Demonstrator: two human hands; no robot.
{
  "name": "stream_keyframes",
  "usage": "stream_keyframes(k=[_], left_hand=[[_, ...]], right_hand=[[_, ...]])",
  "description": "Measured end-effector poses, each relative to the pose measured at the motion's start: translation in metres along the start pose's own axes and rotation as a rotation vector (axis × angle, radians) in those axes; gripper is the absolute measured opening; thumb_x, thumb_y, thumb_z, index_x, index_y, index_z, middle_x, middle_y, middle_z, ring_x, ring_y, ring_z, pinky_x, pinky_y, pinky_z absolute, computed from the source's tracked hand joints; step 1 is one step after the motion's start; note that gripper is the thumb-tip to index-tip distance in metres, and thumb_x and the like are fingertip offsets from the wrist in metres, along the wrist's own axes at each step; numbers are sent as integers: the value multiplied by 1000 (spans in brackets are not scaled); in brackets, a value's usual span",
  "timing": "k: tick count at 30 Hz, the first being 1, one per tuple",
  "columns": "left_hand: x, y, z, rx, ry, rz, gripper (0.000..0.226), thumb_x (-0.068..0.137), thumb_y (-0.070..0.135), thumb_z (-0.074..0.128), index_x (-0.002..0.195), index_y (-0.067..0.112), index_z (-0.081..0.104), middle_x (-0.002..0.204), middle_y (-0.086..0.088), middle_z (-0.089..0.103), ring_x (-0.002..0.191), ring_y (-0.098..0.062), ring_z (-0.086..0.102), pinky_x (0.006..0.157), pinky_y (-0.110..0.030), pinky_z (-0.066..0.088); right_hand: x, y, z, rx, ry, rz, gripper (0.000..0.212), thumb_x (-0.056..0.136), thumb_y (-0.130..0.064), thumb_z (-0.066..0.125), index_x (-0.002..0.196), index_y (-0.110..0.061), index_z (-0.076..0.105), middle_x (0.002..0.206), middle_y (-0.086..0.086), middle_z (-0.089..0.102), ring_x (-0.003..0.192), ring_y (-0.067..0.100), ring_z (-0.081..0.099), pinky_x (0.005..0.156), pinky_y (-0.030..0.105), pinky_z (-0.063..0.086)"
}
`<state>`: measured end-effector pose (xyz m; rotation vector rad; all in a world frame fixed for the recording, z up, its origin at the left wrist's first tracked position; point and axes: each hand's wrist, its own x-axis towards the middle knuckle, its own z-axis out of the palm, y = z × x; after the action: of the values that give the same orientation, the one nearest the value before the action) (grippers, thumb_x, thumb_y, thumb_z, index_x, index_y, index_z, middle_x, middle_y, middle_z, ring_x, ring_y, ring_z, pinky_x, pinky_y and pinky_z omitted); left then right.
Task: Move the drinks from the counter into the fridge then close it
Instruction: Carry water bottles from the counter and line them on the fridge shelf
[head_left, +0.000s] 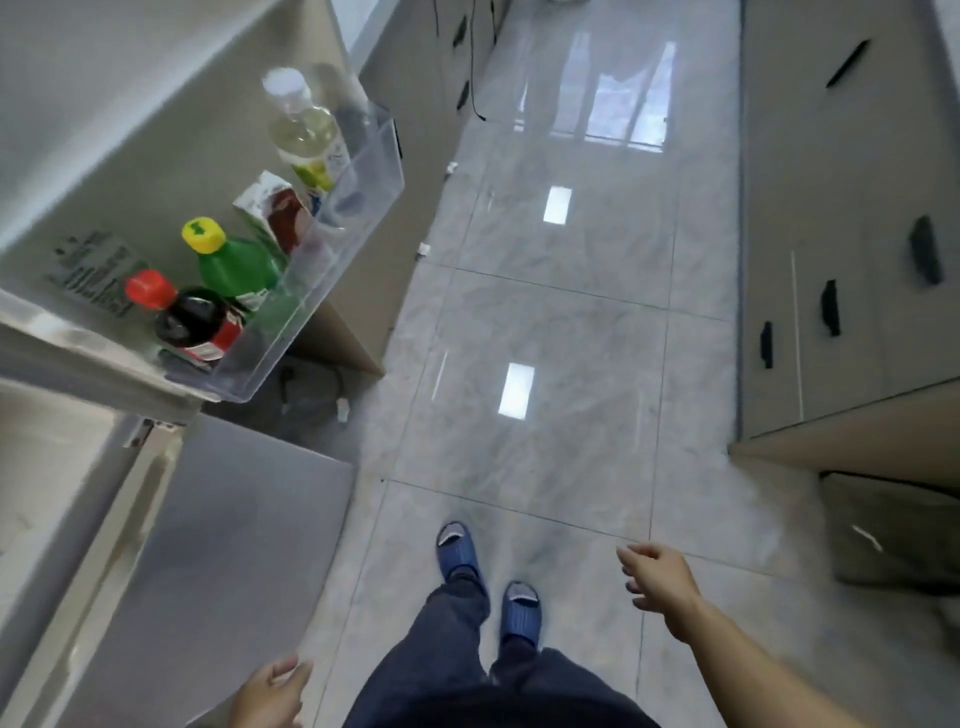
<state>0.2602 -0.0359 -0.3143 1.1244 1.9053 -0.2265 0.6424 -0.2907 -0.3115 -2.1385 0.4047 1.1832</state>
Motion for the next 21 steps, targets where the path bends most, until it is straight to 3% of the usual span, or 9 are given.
stream_keyframes(k=[6,12,16,21], left_hand=[[35,68,15,163,-131,68,26,88,20,71,106,2,67,103,-20,67,80,-33,60,65,-35,53],[70,208,65,252,-304,303,22,93,20,64,113,11,63,96,-14,66,77,-25,59,67,-30,50],[63,297,109,218,-352,405,20,93,23,63,111,13,61,86,-10,62,70,-21,55,62,-29,48],[53,363,157,253,-406,454,19,92,29,63,109,20,60,95,-8,65,75,-21,58,65,-31,52]], right_hand=[[-3,17,-19,117,128,109,23,95,-26,65,108,-8,62,100,11,67,85,26,66,64,32,52],[5,11,-21,161,182,150,17,94,-23,64,102,-8,63,84,7,62,69,22,57,63,32,51],[16,4,-26,195,214,193,15,94,-24,64,101,-11,62,86,9,65,69,23,59,64,33,53],[44,-3,-52,217,226,261,13,91,-23,66,94,-10,66,85,10,68,69,27,62,64,32,53]])
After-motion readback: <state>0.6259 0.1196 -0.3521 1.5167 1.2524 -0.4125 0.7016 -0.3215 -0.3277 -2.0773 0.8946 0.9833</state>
